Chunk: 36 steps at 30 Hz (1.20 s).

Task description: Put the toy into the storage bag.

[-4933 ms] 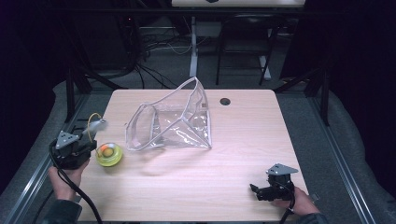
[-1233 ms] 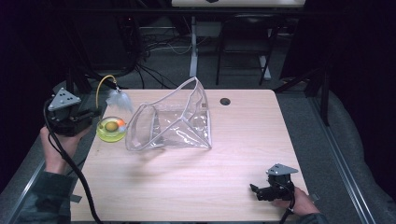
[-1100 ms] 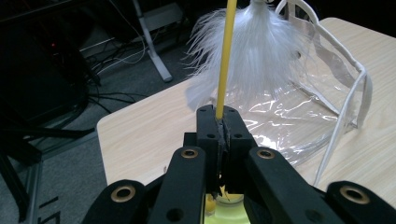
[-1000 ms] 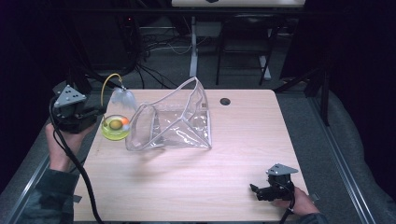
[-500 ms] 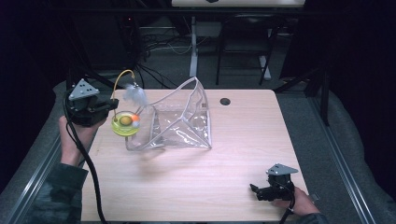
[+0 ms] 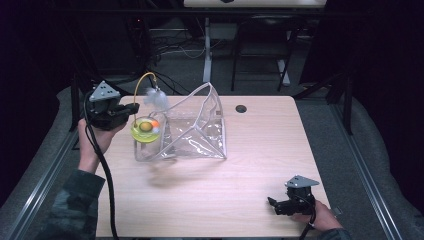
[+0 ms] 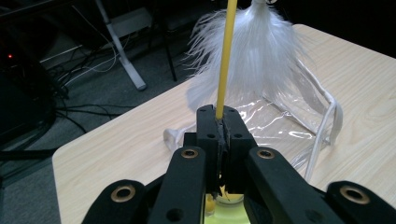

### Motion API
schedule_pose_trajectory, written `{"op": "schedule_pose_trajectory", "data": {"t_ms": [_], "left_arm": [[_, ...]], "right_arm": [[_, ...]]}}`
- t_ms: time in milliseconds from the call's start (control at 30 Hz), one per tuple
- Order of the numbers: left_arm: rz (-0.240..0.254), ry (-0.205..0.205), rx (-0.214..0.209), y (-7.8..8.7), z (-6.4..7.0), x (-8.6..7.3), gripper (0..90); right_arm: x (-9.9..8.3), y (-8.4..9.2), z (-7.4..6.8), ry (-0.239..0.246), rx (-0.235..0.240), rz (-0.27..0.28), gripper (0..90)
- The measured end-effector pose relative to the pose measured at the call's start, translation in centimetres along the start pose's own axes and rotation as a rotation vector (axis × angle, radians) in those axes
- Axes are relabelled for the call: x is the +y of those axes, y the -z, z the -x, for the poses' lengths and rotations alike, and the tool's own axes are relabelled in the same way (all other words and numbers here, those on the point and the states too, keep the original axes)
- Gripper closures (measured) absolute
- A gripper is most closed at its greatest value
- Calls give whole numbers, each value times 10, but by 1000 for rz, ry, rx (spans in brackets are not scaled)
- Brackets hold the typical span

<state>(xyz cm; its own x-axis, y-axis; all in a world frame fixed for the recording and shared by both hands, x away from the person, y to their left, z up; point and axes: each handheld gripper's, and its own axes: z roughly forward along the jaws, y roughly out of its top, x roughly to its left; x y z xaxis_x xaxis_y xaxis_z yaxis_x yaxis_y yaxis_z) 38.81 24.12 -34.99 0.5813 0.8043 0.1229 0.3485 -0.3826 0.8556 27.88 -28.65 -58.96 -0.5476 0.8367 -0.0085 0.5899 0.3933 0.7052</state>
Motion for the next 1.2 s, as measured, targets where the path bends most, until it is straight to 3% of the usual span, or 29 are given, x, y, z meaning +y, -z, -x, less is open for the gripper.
{"op": "schedule_pose_trajectory", "data": {"t_ms": [1200], "left_arm": [[-40,7,-90,-56,15,2,880]], "right_arm": [[0,0,0,-1,1,0,0]]}}
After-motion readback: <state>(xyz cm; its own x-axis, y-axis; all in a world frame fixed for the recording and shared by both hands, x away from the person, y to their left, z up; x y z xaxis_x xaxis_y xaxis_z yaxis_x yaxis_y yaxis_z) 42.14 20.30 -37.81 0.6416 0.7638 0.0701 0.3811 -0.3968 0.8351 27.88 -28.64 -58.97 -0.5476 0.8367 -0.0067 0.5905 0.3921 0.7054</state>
